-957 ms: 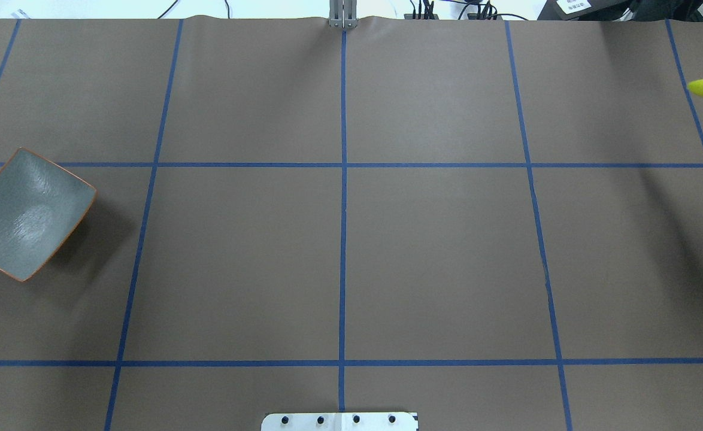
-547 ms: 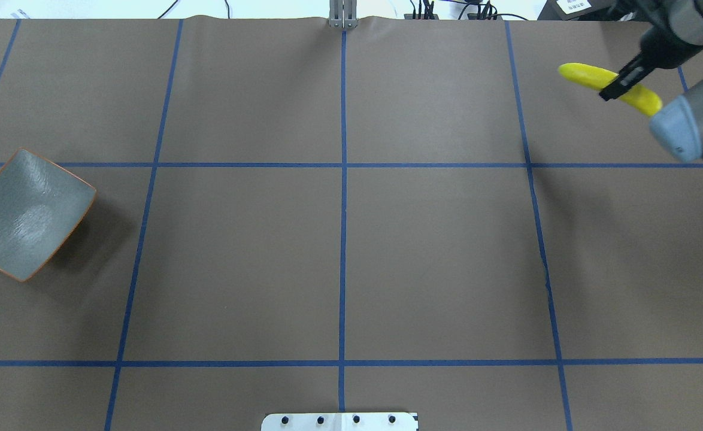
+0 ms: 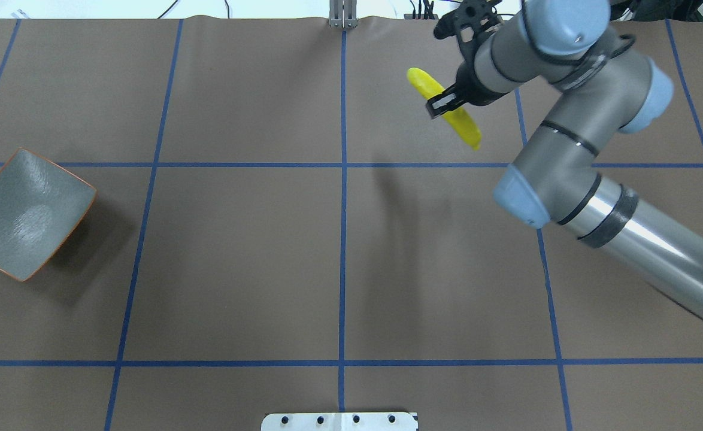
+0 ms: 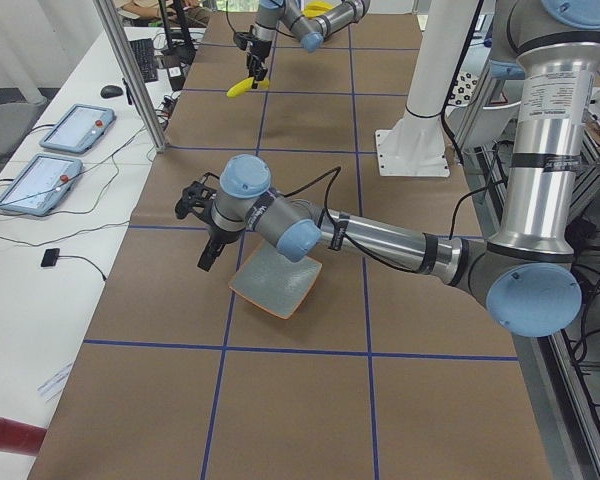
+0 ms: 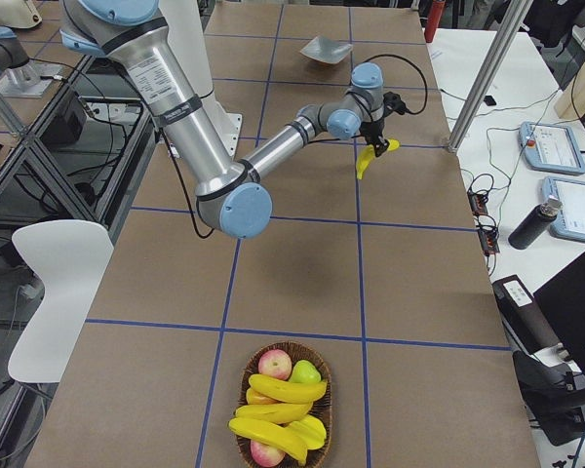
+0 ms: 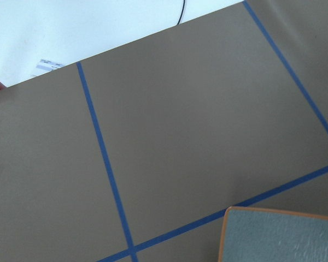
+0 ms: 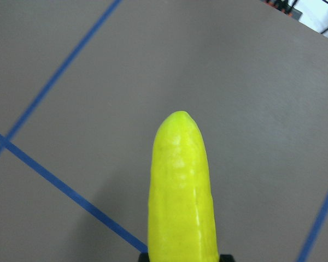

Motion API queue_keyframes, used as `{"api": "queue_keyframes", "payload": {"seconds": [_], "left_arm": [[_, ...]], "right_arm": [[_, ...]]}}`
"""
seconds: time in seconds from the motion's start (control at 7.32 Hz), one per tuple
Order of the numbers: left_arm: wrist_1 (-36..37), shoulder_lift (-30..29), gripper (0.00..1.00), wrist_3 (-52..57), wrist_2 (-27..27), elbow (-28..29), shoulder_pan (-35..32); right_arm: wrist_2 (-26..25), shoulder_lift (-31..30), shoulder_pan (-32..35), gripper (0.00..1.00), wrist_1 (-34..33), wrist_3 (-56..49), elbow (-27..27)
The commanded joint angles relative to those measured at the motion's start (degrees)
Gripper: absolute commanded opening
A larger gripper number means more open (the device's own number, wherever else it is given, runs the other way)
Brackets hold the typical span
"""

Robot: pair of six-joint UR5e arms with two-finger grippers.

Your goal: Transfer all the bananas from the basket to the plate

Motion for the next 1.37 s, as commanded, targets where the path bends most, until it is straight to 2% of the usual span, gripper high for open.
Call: {"api": "queue_keyframes", "payload": {"seconds": [0.0,0.14,0.41,0.68,0.96,1.23], "left_arm": [[-1.7,-9.3,1.00,-29.5,0.1,0.0,9.7],[-1.9,-13.5,1.00,-42.2,0.4,0.3,14.2],[-1.8,-21.6,1.00,-59.9,0.6,1.2,21.0],[-1.8,-26.6,1.00,-68.1,3.7,3.2,25.0],[-1.8,-30.8,1.00,-72.3,4.0,6.1,26.0],[-2.7,-31.9,1.00,-73.3,4.0,6.6,26.9]], "right_arm": [[-12.9,6.2,-7.7,0.00,-2.5,7.4,0.3],[-16.8,9.5,-9.9,0.00,-6.8,6.8,-0.1],[-23.7,14.1,-13.5,0.00,-9.2,1.6,-2.0],[-37.3,17.0,-18.5,0.00,-13.0,-2.8,-3.9],[-39.7,17.9,-19.9,0.00,-13.0,-3.0,-3.4],[-40.5,18.7,-21.5,0.00,-12.2,-2.6,-2.8]]}}
